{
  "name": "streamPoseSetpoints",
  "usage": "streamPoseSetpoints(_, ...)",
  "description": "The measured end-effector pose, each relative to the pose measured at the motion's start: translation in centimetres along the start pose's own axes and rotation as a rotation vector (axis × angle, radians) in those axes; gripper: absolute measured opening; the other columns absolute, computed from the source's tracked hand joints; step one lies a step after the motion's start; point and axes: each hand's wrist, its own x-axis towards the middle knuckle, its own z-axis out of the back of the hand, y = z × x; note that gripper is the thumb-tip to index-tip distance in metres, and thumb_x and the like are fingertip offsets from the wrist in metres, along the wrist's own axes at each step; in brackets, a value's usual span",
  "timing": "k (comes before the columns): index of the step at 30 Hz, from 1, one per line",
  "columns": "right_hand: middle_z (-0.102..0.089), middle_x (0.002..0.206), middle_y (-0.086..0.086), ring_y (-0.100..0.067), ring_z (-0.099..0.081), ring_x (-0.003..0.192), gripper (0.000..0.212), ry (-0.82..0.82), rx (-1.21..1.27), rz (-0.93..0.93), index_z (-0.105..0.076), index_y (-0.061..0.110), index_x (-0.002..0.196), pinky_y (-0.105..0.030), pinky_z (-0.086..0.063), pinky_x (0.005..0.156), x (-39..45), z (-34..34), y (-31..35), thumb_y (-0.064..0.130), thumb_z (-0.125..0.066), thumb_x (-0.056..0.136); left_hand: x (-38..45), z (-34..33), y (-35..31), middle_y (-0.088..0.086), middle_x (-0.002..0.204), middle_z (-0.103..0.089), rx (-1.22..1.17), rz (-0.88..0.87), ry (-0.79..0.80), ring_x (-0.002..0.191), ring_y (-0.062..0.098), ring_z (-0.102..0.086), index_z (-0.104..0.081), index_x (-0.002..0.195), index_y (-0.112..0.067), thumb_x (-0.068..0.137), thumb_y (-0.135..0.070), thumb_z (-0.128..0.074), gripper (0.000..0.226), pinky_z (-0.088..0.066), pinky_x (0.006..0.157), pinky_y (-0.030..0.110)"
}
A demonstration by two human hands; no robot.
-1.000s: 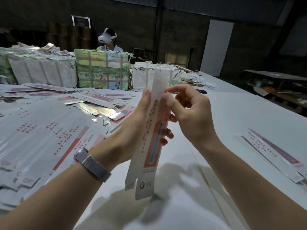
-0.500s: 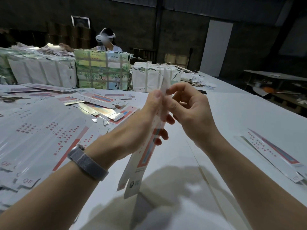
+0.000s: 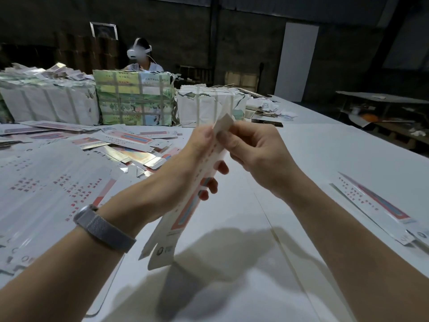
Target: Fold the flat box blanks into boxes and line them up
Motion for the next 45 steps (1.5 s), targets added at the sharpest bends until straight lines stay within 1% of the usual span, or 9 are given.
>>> streamPoseSetpoints(5, -0.045, 0.045, 0.015, -0.001, -0.041, 0.040, 0.035, -0.151, -0.040, -0.020, -0.053, 0.011, 0.062, -0.011, -0.031, 0.045, 0.4, -0.3, 1.2, 0.011, -0.059, 0.096, 1.1, -0.3, 0.0, 0.010, 0.077, -0.061, -0.079, -0.061, -0.104, 0.050, 0.024, -0.055, -0.046, 0.133, -0.025, 0.084, -0.067, -0.042, 0.065, -0.045, 0.052, 0.039)
streamPoseSetpoints(10, -0.047, 0.050, 0.005, -0.007, -0.044, 0.045, 0.037, -0.261, -0.054, 0.012, -0.050, -0.007, 0.066, -0.024, -0.037, 0.043, 0.3, -1.3, 1.9, 0.012, -0.063, 0.094, 0.3, -0.6, 0.7, -0.012, 0.081, -0.070, 0.074, -0.171, -0.134, 0.069, 0.014, -0.069, -0.027, 0.132, -0.045, 0.073, -0.063, -0.069, 0.074, -0.057, 0.063, 0.029)
streamPoseSetpoints(14, -0.045, 0.055, -0.010, -0.008, -0.042, 0.046, 0.039, -0.304, -0.061, 0.024, -0.050, -0.011, 0.068, -0.024, -0.037, 0.043, 0.2, -1.8, 2.0, 0.015, -0.064, 0.094, -0.1, -0.3, 0.1, 0.005, 0.094, -0.067, 0.196, -0.192, -0.134, 0.084, 0.016, -0.070, -0.024, 0.132, -0.051, 0.055, -0.044, -0.088, 0.100, -0.062, 0.076, 0.034)
streamPoseSetpoints(18, -0.055, 0.057, -0.005, -0.010, -0.045, 0.049, 0.031, -0.361, -0.251, 0.085, -0.062, 0.003, 0.069, -0.027, -0.038, 0.046, 0.1, -2.0, 1.9, 0.023, -0.069, 0.091, -0.5, -0.3, -0.2, 0.012, 0.093, -0.066, 0.364, -0.367, -0.312, 0.074, 0.027, -0.070, -0.022, 0.135, -0.040, 0.069, -0.019, -0.074, 0.086, -0.060, 0.065, 0.049)
streamPoseSetpoints(25, -0.052, 0.053, 0.006, -0.011, -0.045, 0.051, 0.034, -0.495, -0.426, 0.091, -0.058, 0.011, 0.063, -0.025, -0.038, 0.049, 0.0, -2.3, 2.0, 0.027, -0.071, 0.090, -0.6, -2.3, 0.9, -0.001, 0.084, -0.061, 0.801, -0.540, -0.467, 0.057, 0.021, -0.054, -0.001, 0.150, -0.032, 0.089, -0.022, -0.059, 0.085, -0.045, 0.051, 0.040)
streamPoseSetpoints(29, -0.043, 0.049, 0.011, -0.006, -0.041, 0.049, 0.036, -0.500, -0.381, 0.130, -0.049, 0.020, 0.059, -0.018, -0.034, 0.051, 0.0, -2.8, 2.3, 0.024, -0.069, 0.088, -0.2, -2.8, 1.2, -0.002, 0.112, -0.059, 0.679, -0.604, -0.351, 0.074, 0.005, -0.062, 0.005, 0.154, -0.021, 0.092, -0.012, -0.059, 0.090, -0.055, 0.072, 0.025)
streamPoseSetpoints(35, -0.055, 0.072, -0.011, -0.021, -0.055, 0.066, 0.012, -0.608, -0.295, 0.237, -0.054, 0.026, 0.106, -0.035, -0.051, 0.060, -0.3, -3.0, 1.2, 0.026, -0.059, 0.096, -0.3, -1.6, 1.0, -0.001, 0.137, -0.058, 0.065, -0.407, -0.165, 0.105, 0.026, -0.071, 0.001, 0.150, -0.055, 0.097, -0.020, -0.049, 0.080, -0.061, 0.085, 0.048)
streamPoseSetpoints(39, -0.062, 0.086, -0.003, -0.009, -0.061, 0.075, 0.017, -0.517, -0.189, -0.028, -0.056, 0.033, 0.110, -0.020, -0.050, 0.061, 0.0, -3.2, -0.3, 0.040, -0.051, 0.094, 0.2, -1.5, 1.7, -0.007, 0.112, -0.066, -0.112, -0.389, -0.217, 0.094, 0.019, -0.070, -0.024, 0.142, -0.047, 0.096, -0.022, -0.048, 0.057, -0.062, 0.077, 0.040)
streamPoseSetpoints(45, -0.069, 0.101, -0.007, -0.029, -0.068, 0.091, 0.017, -0.410, 0.046, -0.120, -0.057, 0.041, 0.111, -0.048, -0.060, 0.079, -0.5, -4.1, -1.1, 0.037, -0.050, 0.097, 0.5, -1.9, 2.3, 0.007, 0.102, -0.070, -0.288, -0.274, -0.247, 0.084, 0.029, -0.070, -0.045, 0.119, -0.043, 0.086, -0.023, -0.048, 0.039, -0.060, 0.074, 0.048)
